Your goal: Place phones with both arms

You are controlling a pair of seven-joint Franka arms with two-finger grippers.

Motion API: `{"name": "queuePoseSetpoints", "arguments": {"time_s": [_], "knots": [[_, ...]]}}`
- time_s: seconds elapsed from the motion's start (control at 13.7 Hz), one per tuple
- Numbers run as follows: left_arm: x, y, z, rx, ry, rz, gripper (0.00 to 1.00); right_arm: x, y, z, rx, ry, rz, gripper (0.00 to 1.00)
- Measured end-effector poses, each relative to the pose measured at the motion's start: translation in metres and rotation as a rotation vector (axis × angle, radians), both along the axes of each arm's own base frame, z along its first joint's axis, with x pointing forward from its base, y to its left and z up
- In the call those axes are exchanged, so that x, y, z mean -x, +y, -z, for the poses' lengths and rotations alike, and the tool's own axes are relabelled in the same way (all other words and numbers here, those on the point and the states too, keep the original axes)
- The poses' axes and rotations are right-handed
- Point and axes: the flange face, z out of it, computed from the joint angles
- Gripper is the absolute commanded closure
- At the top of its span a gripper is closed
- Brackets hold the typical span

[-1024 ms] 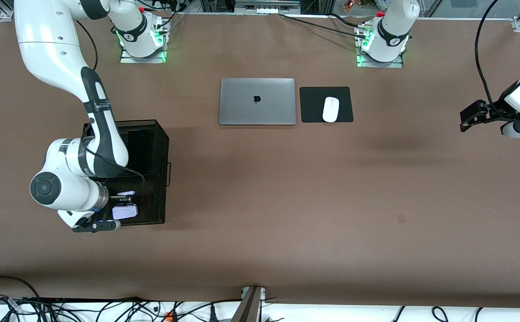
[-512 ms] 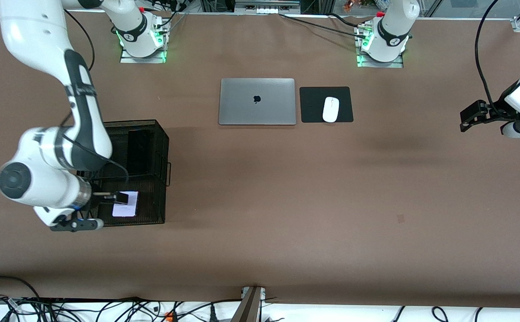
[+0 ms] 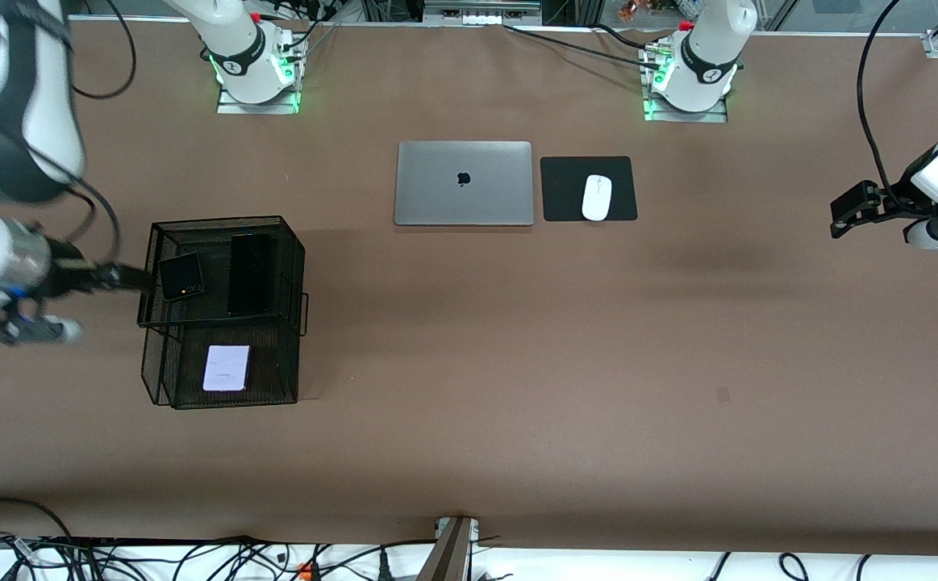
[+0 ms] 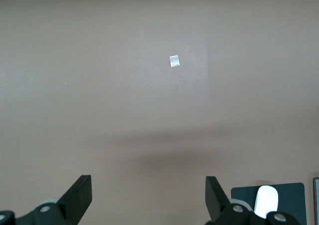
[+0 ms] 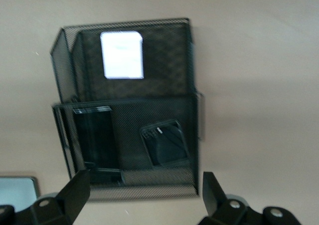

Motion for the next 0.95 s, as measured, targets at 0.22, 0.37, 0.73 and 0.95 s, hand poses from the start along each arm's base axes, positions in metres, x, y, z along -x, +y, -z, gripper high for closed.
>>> {"name": "queuePoseSetpoints", "arguments": {"time_s": [0.22,0.37,0.73,0.95], "knots": [[0.0,0.001,0.001,0.0,0.001,-0.002,0.0,0.047,-0.036,-0.04,0.012,0.001,0.037,0.0],[0.0,0.002,0.001,0.0,0.001,-0.003,0.0,0.063,-0.048,-0.057,0.035,-0.006,0.043,0.0],[0.0,0.003,0.001,0.0,0.001,-0.005,0.0,0.069,-0.048,-0.059,0.039,0.007,0.038,0.0],[0.0,0.003,0.001,0.0,0.001,-0.005,0.0,0.069,-0.048,-0.058,0.039,0.01,0.038,0.0]]}}
